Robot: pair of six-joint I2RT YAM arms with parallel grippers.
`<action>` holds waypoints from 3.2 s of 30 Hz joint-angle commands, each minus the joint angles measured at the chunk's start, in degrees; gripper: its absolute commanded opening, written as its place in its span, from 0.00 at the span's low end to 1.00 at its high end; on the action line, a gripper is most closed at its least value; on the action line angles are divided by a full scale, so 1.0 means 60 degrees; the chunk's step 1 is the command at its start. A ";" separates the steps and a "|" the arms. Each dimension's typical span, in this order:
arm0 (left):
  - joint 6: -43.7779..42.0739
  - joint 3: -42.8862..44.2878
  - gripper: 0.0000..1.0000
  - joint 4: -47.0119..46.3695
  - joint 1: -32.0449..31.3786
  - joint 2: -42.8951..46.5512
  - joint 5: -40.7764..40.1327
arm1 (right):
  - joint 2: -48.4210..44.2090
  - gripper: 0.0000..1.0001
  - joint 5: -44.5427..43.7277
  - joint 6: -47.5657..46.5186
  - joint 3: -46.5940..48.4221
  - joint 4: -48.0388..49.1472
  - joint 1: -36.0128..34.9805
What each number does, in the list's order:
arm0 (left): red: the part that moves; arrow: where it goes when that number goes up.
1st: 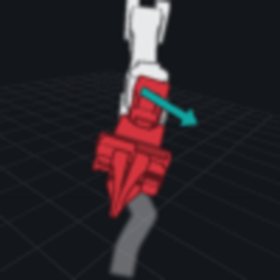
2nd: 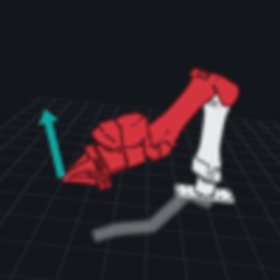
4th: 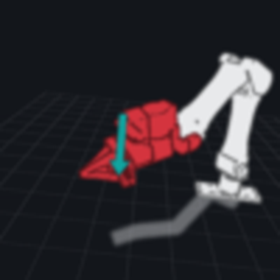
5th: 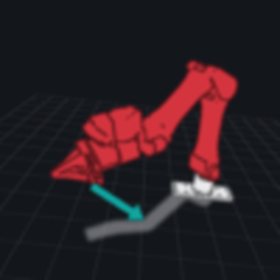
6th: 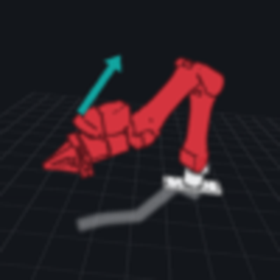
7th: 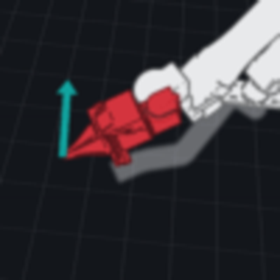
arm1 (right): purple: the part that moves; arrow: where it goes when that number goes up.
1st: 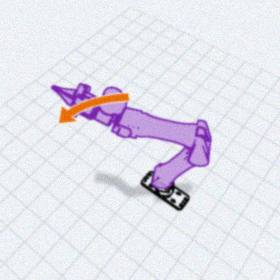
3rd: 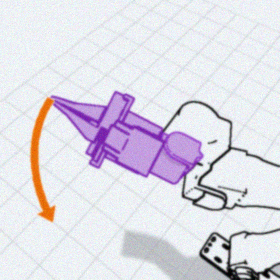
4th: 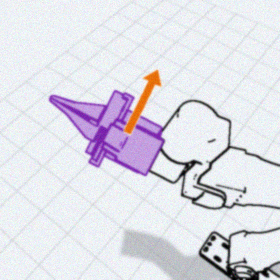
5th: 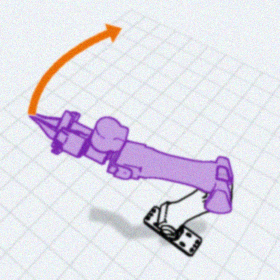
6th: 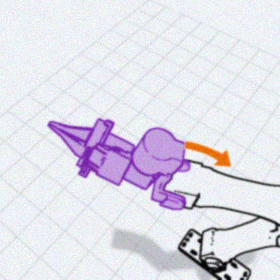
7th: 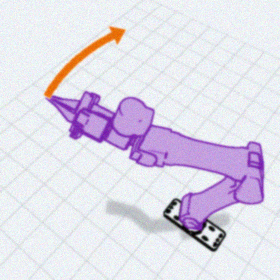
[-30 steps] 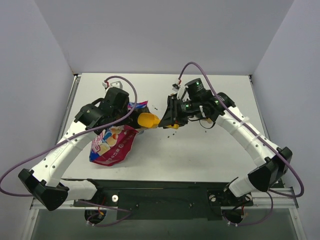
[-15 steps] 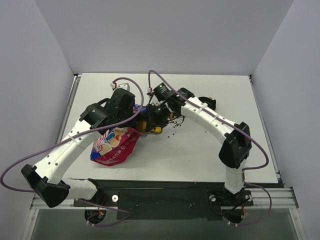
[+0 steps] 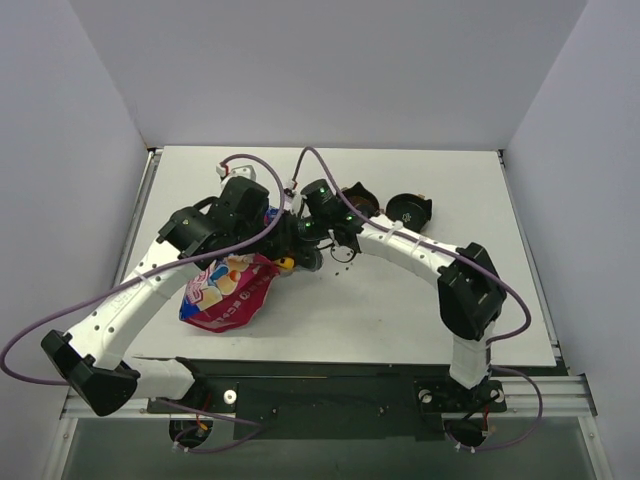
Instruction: Serve the pet food
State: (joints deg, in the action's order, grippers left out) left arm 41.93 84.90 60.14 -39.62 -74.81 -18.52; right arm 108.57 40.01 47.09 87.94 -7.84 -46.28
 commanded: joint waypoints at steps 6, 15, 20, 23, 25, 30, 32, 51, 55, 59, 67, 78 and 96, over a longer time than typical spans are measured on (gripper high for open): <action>0.0306 0.0982 0.00 -0.1190 -0.0209 0.0983 -0.0720 | -0.3107 0.00 0.1682 0.2818 -0.3244 0.5014 0.1033; 0.0511 0.0600 0.00 -0.1205 -0.0194 0.1452 -0.1599 | -0.3620 0.00 0.1287 0.3535 -0.4341 0.5527 0.1355; 0.0453 0.0586 0.00 -0.1205 -0.0180 0.1613 -0.2024 | -0.3583 0.00 0.1328 0.3428 -0.4418 0.5516 0.1313; 0.0394 0.0804 0.00 -0.1205 -0.0180 0.1540 -0.2171 | -0.4001 0.00 0.1418 0.3798 -0.4958 0.6008 0.1400; 0.0277 0.0878 0.00 -0.1190 -0.0180 0.1496 -0.2230 | -0.4632 0.00 0.1140 0.3288 -0.5282 0.5338 0.1502; 0.0292 0.0966 0.00 -0.1190 -0.0150 0.1394 -0.2304 | -0.3782 0.00 0.1608 0.4370 -0.4766 0.5952 0.1341; 0.0189 0.1011 0.00 -0.1190 -0.0150 0.1393 -0.2289 | -0.4894 0.00 0.1157 0.3244 -0.5294 0.4241 0.1589; 0.0116 0.1054 0.00 -0.1132 -0.0004 0.1394 -0.2230 | -0.3815 0.00 0.2032 0.5115 -0.5618 0.9151 0.1518; 0.0057 0.1187 0.00 -0.1059 -0.0018 0.1422 -0.2375 | -0.3945 0.00 0.1845 0.5002 -0.5854 0.9748 0.1459; 0.0379 0.0908 0.00 -0.1073 0.0040 0.1554 -0.2611 | -0.2672 0.00 0.2033 0.6407 -0.5278 1.1912 0.1093; 0.0409 0.0951 0.00 -0.0971 0.0274 0.1789 -0.2772 | -0.3168 0.00 0.1872 0.6108 -0.5938 1.1528 0.1062; 0.0935 0.1332 0.00 -0.0723 0.0553 0.1365 -0.3167 | -0.4516 0.00 0.2545 0.5438 -0.7170 1.0783 0.1517; 0.1170 0.1625 0.00 -0.0619 0.0963 0.0705 -0.2787 | -0.6815 0.00 0.3131 0.6054 -0.8695 1.0814 0.2571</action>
State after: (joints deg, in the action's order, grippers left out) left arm 46.54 89.30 66.28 -34.52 -71.05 -34.68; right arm 72.12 56.77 84.60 35.73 54.15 -32.45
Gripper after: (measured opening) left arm 0.027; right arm 0.236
